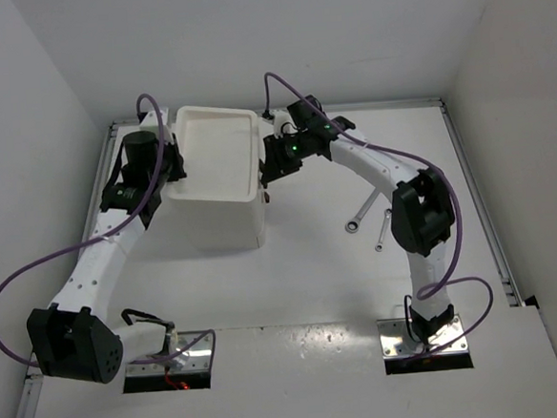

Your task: Sort the tools into containers

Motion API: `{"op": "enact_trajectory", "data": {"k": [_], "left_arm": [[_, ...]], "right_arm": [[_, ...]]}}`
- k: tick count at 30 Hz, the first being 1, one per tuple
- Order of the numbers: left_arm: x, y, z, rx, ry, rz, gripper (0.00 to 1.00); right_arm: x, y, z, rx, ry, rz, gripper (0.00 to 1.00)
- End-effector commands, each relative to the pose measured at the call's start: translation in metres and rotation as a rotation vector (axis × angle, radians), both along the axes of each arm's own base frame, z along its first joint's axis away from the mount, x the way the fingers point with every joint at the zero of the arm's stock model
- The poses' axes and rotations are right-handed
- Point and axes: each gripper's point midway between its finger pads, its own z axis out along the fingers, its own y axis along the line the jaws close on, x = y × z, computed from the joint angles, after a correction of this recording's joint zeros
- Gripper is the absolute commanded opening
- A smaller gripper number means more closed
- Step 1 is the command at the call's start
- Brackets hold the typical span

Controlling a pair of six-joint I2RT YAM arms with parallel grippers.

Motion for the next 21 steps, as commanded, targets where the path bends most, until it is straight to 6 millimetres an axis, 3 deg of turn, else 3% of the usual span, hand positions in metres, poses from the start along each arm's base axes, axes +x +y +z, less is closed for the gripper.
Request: {"op": "enact_trajectory", "data": {"k": [1, 10, 19, 21], "left_arm": [[-0.019, -0.068, -0.054, -0.196, 0.176, -0.157, 0.0], [-0.025, -0.101, -0.068, -0.224, 0.226, -0.181, 0.0], [-0.026, -0.107, -0.075, -0.259, 0.255, -0.171, 0.0], [-0.026, -0.107, -0.075, -0.259, 0.255, -0.171, 0.12]], "right_arm": [[0.021, 0.003, 0.033, 0.056, -0.117, -0.012, 0.27], [0.038, -0.015, 0.035, 0.051, -0.14, -0.065, 0.28], [0.052, -0.019, 0.036, 0.058, -0.158, -0.096, 0.31], [0.053, -0.019, 0.036, 0.058, -0.158, -0.096, 0.35]]}}
